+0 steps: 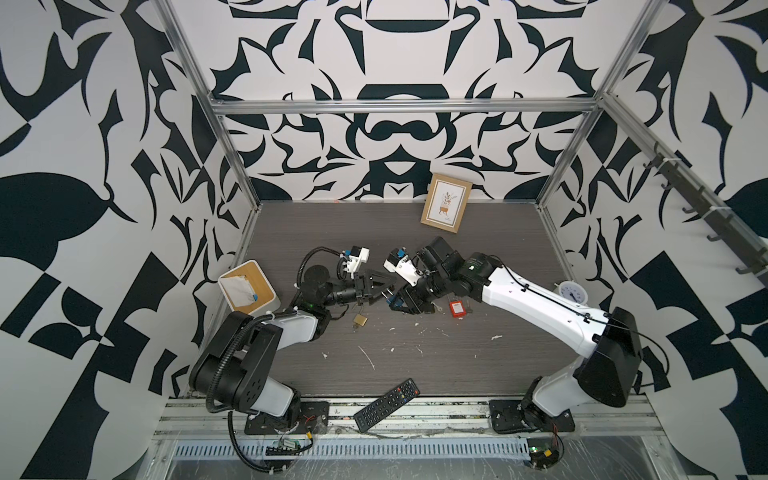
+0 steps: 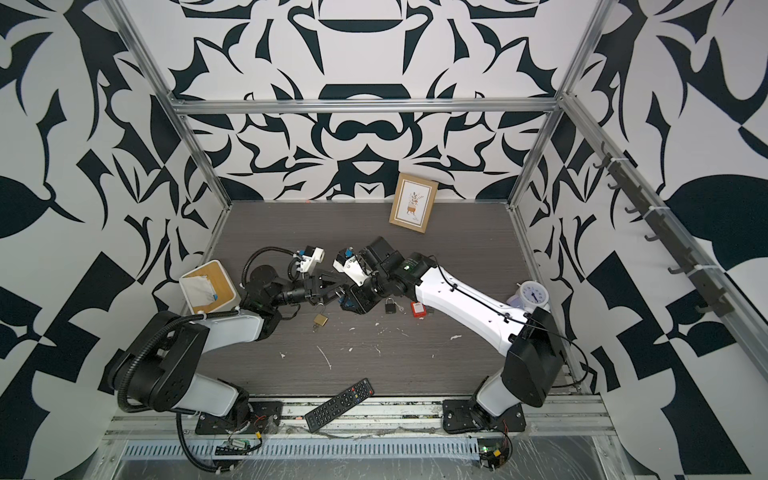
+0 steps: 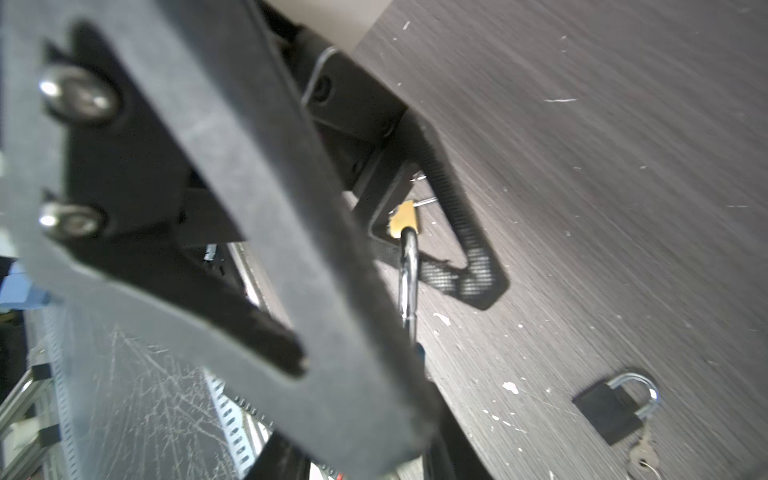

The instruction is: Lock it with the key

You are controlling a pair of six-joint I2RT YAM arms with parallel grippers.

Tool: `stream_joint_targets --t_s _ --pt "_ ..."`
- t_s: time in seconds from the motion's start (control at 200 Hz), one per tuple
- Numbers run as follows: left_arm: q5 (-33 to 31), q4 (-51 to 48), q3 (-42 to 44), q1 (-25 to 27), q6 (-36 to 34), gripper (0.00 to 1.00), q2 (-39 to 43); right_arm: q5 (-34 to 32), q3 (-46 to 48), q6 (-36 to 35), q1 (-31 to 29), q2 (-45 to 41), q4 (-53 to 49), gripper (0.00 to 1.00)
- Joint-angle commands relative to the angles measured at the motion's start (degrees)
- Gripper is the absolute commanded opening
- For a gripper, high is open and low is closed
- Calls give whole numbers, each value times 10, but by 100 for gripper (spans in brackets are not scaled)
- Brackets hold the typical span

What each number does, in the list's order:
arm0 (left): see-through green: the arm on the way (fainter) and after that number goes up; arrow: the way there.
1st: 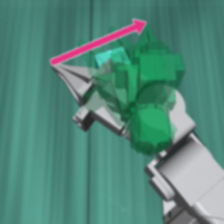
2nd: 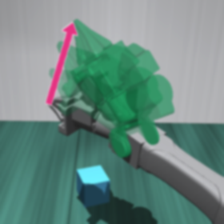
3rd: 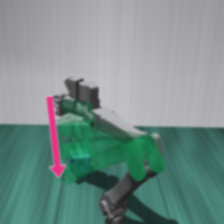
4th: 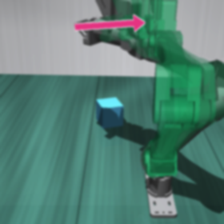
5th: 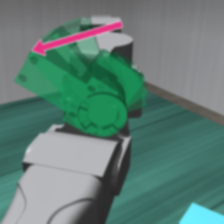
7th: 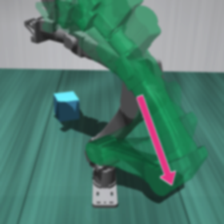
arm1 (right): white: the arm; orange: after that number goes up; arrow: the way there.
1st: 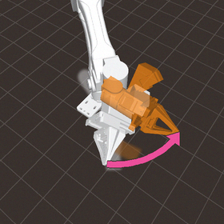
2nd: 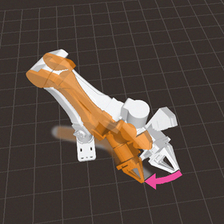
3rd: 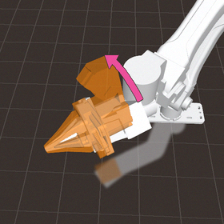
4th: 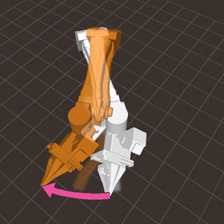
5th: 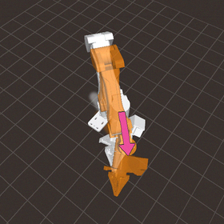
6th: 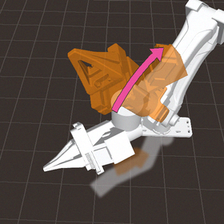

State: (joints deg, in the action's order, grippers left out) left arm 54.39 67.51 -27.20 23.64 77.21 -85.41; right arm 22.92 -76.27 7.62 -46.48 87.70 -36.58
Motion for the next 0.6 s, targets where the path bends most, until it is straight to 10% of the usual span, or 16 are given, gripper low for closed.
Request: stream_joint_targets --t_s 0.0,0.595 --pt "18 69 10 1 36 80 -2 -59 -16 0 1 -8 8 0" --pt "0 -268 -26 21 -124 75 103 -150 -54 -57 -35 14 -22 0"
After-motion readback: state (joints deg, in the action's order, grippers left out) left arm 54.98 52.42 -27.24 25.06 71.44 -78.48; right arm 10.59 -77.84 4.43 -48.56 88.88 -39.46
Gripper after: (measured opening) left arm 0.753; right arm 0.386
